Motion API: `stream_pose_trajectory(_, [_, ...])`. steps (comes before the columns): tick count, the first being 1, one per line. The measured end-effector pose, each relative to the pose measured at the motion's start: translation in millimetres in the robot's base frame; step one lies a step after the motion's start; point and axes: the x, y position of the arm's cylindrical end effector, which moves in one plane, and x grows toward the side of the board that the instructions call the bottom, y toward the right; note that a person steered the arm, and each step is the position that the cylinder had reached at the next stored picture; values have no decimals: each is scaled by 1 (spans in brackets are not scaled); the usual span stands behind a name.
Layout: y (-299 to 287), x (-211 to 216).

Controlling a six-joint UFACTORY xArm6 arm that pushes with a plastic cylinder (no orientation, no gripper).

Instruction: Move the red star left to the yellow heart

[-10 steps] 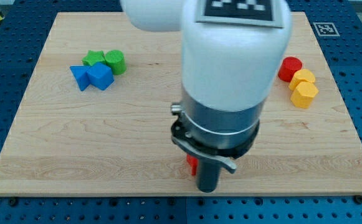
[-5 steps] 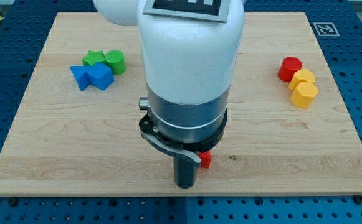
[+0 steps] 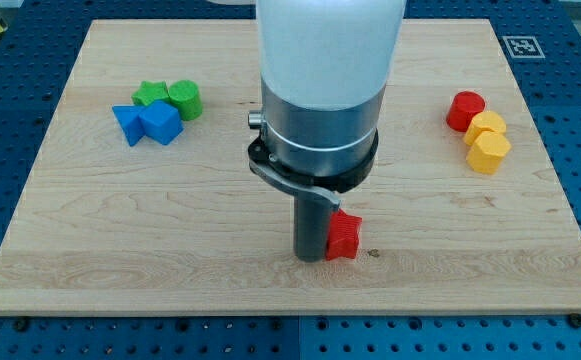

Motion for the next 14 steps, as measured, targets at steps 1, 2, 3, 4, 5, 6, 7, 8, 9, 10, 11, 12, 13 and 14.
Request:
stream_pose_trajectory(1, [17, -2])
stream_pose_trajectory(2, [38, -2])
stream_pose_trajectory(3, [66, -2])
stream_pose_trajectory(4, [86, -3])
stream_pose_trajectory(5, [100, -11])
stream_pose_trajectory(6, [114, -22])
stream_pose_trajectory(7, [133, -33])
stream_pose_trajectory(8, [155, -43])
stream_pose_trajectory(9, [168, -50])
stream_pose_trajectory(10, [168, -52])
stream_pose_trajectory(11, [156, -54])
stream_pose_trajectory(12, [119, -72])
stream_pose_trajectory(13, [111, -92])
stream_pose_trajectory(14, [111, -105])
